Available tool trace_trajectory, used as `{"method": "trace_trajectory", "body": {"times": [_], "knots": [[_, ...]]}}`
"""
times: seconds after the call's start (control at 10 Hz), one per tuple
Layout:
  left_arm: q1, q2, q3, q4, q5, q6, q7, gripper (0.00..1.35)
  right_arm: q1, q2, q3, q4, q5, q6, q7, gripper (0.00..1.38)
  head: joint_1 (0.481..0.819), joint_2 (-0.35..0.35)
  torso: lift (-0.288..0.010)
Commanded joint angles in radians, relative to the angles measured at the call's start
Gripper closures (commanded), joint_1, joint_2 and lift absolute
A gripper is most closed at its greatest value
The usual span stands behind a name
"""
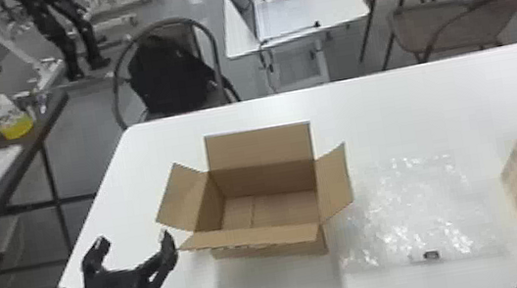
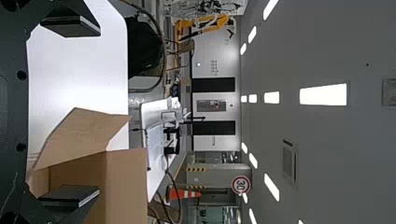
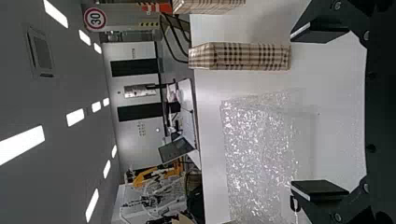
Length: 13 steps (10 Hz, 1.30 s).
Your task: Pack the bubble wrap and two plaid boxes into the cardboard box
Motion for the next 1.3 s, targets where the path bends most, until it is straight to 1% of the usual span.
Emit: {"method": "trace_trajectory", "body": {"times": [0.0,0.2,0.3,0.4,0.5,0.6,0.7,0.9,1.0,1.2], "knots": [[-0.060,-0.003,0.021,-0.059,0.035,0.136,-0.009,0.12,0.000,-0.002,0.000,0.000,-0.002,0.000,0.000,0.18,0.695,0.264,-0.108],[-0.152,-0.003,0.047,-0.078,0.112,0.348,-0.043,0.13,-0.003,-0.007,0.000,0.003,-0.005,0.000,0.000,0.18,0.695,0.260,-0.108],[-0.200,-0.003,0.069,-0.078,0.118,0.463,-0.069,0.13,-0.006,-0.007,0.002,0.006,-0.005,0.002,0.000,0.18,0.695,0.254,-0.108],[-0.235,-0.003,0.090,-0.071,0.119,0.554,-0.087,0.13,-0.013,-0.007,0.008,0.009,-0.007,0.002,0.000,0.18,0.695,0.247,-0.108],[-0.263,0.020,0.112,-0.040,0.155,0.600,-0.101,0.14,-0.020,-0.009,0.011,0.012,-0.008,0.005,0.000,0.18,0.695,0.248,-0.108],[-0.298,0.032,0.124,0.029,0.181,0.578,-0.130,0.21,-0.023,-0.009,0.012,0.014,-0.008,0.006,0.000,0.18,0.695,0.253,-0.108],[-0.333,0.043,0.138,0.078,0.196,0.591,-0.158,0.31,-0.026,-0.009,0.015,0.017,-0.008,0.006,0.000,0.18,0.695,0.259,-0.108],[-0.372,0.064,0.118,0.170,0.316,0.594,-0.175,0.33,-0.038,-0.010,0.021,0.025,-0.013,0.008,0.002,0.18,0.695,0.268,-0.108],[-0.380,0.068,0.115,0.190,0.328,0.600,-0.182,0.33,-0.043,-0.013,0.026,0.029,-0.016,0.008,0.005,0.18,0.695,0.260,-0.108],[-0.392,0.086,0.109,0.231,0.337,0.603,-0.199,0.34,-0.049,-0.013,0.028,0.032,-0.018,0.012,0.009,0.18,0.695,0.251,-0.108]]}}
